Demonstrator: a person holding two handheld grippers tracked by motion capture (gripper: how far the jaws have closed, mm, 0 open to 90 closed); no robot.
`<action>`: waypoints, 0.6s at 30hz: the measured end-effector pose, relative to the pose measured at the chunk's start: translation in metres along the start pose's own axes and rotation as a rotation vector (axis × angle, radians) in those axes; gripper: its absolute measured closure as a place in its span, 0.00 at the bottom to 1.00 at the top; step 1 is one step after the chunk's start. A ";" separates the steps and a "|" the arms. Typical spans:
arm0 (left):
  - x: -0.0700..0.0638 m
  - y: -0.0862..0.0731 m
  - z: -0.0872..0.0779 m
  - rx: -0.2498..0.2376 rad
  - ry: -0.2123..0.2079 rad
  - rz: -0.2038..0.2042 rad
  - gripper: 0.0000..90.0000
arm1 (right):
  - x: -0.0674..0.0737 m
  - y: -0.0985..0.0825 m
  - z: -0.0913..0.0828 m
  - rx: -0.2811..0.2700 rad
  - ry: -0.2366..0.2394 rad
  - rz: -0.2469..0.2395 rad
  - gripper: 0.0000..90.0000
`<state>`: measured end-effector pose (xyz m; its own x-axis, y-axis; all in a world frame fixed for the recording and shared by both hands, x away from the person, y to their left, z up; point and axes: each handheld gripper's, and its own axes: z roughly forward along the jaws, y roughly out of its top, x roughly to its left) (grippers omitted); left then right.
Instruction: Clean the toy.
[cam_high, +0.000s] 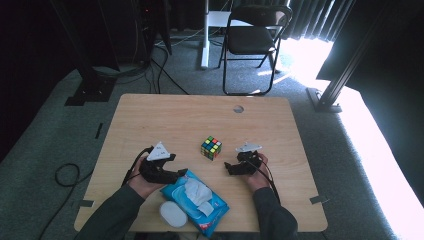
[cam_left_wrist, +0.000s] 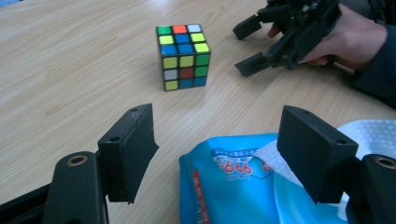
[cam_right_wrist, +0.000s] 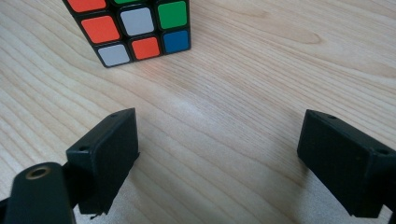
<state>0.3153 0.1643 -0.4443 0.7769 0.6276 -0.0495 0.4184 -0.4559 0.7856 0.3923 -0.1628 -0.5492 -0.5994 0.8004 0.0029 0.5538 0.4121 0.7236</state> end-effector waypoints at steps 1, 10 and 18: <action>-0.001 0.001 0.000 0.000 -0.005 0.000 0.31 | 0.000 0.000 0.000 0.000 0.000 0.001 0.14; -0.015 0.007 -0.001 0.002 -0.044 0.046 0.31 | 0.000 0.000 0.000 -0.001 0.000 0.001 0.14; -0.022 0.003 0.012 0.022 -0.107 0.074 0.33 | 0.000 0.000 0.000 -0.001 0.000 0.000 0.14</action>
<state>0.3055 0.1416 -0.4483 0.8515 0.5211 -0.0581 0.3668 -0.5130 0.7761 0.3923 -0.1629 -0.5493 -0.5995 0.8004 0.0028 0.5534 0.4119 0.7240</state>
